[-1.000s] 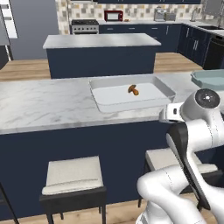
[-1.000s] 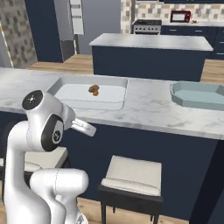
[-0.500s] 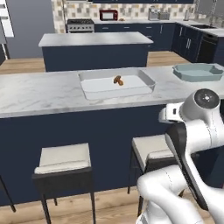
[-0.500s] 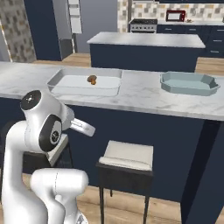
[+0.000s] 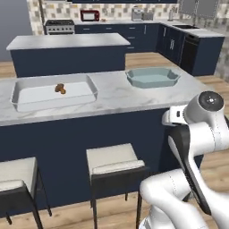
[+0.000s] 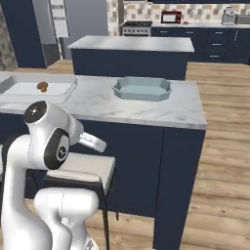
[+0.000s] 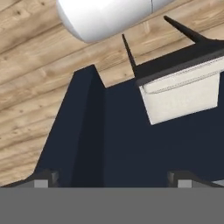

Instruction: Place the cold items (mushroom and broccoli) from the fridge in one tupperware on the dining counter. Place the warm items (kebab skewer and hot dog) in the stove area in another tupperware.

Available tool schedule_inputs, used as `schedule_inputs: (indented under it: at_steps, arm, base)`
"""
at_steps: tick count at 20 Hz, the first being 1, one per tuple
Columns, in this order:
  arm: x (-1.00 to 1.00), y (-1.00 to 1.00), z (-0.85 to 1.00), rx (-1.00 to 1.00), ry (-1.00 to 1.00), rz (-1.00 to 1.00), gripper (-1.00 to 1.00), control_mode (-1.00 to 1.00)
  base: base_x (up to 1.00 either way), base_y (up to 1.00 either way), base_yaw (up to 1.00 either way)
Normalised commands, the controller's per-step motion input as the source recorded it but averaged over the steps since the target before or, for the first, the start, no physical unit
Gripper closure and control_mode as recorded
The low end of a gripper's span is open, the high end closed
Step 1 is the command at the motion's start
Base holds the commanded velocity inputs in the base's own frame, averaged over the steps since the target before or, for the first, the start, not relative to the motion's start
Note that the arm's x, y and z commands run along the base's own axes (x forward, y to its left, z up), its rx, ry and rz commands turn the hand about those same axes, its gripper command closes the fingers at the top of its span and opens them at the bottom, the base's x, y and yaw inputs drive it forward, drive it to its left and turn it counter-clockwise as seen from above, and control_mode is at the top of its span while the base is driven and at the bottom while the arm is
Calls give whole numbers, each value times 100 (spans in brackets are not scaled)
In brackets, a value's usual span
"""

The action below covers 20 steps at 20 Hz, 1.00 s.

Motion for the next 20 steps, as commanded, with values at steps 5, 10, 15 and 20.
schedule_inputs:
  at_steps: [5,10,15,20]
  arm:
    - [0,0,0,0,0,0,-100,100]
    - [0,0,0,0,0,0,-100,100]
    - [0,0,0,0,0,0,-100,100]
    - [0,0,0,0,0,0,-100,100]
  base:
    - [26,-100,-2]
    - [22,-100,0]
    - [29,-100,0]
    - [47,-100,11]
